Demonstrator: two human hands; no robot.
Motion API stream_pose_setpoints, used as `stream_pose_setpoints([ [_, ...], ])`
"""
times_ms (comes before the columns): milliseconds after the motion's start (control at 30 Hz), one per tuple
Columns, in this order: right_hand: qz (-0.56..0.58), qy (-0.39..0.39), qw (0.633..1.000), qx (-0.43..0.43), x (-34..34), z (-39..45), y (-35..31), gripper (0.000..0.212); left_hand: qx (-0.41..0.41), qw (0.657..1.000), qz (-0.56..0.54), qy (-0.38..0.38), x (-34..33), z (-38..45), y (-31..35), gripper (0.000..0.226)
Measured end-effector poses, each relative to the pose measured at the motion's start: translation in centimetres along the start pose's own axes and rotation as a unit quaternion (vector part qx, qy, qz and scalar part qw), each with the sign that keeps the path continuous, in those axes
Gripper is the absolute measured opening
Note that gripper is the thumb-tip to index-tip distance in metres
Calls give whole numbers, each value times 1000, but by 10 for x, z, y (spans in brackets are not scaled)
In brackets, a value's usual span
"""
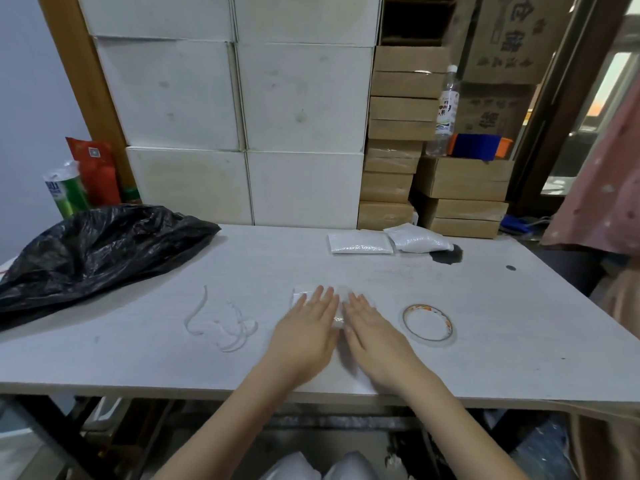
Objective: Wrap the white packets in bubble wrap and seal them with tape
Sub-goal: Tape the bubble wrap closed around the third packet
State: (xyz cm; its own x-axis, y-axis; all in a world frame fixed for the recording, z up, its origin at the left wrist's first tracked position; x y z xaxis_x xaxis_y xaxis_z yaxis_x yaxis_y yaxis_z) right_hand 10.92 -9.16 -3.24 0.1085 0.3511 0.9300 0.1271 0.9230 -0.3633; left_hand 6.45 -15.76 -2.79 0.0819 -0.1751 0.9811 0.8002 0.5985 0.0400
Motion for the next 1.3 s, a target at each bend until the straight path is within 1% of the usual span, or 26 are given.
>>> stream_pose_setpoints([
  [33,-7,-8,1000,-6,-5,-1,0,51,-6,1000,10,-28,-9,-5,4,76],
  [67,-3,-11,1000,-12,-9,-1,0,51,-2,999,19,-39,-15,-7,4,74],
  [133,23,-19,999,-20,-14,0,1,51,7,999,18,-37,-22,-6,-1,57],
  [167,33,-25,999,-19,-16,2,1,51,7,999,23,-36,-21,-7,-3,54],
  [200,38,-30,999,-15,-18,4,0,51,13,999,13,-41,-20,-8,-7,58],
  [233,38,-33,999,-9,-20,7,-2,52,21,999,1,-37,-20,-7,-11,68],
  [300,37,-35,999,2,-22,17,-9,52,13,999,21,-41,-24,-4,-19,83],
  [333,33,-35,999,7,-22,24,-12,52,20,999,13,-45,-25,0,-27,83],
  [400,25,-30,999,8,-22,40,-19,52,43,997,11,-58,-23,11,-43,62],
  [433,22,-28,999,4,-22,49,-21,52,53,997,-5,-64,-21,18,-51,54],
  [467,22,-30,999,-2,-22,60,-22,52,60,996,-17,-66,-16,25,-58,51],
  [500,24,-32,999,-7,-24,71,-24,52,66,995,-21,-66,-13,33,-65,49],
  [633,14,-57,998,-3,-37,119,-31,54,82,993,28,-83,-13,60,-92,49],
  [733,2,-67,998,-1,-39,149,-32,55,89,991,17,-103,-19,80,-115,49],
  [1000,-19,-97,995,-4,-38,207,-13,55,98,989,-41,-100,-34,127,-149,49],
  [1233,-15,-68,997,-13,-36,237,0,54,93,991,-56,-76,-38,159,-158,47],
  [1300,29,-61,997,-27,-32,241,3,49,111,988,-92,-53,-33,164,-161,45],
])
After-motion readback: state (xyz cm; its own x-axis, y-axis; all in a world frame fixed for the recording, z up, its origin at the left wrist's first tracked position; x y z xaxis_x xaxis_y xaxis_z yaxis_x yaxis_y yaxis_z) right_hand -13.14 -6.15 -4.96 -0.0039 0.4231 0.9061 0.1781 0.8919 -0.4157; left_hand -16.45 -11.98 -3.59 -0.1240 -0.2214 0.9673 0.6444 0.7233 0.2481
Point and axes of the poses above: each hand's wrist, its own z-axis towards the middle knuckle, its own x-axis out of the back of the hand, y = z × x, the point moved 10 cm from there along z, towards the middle knuckle, and after that the axes turned 1 degree about z, right-handed, at the moved point
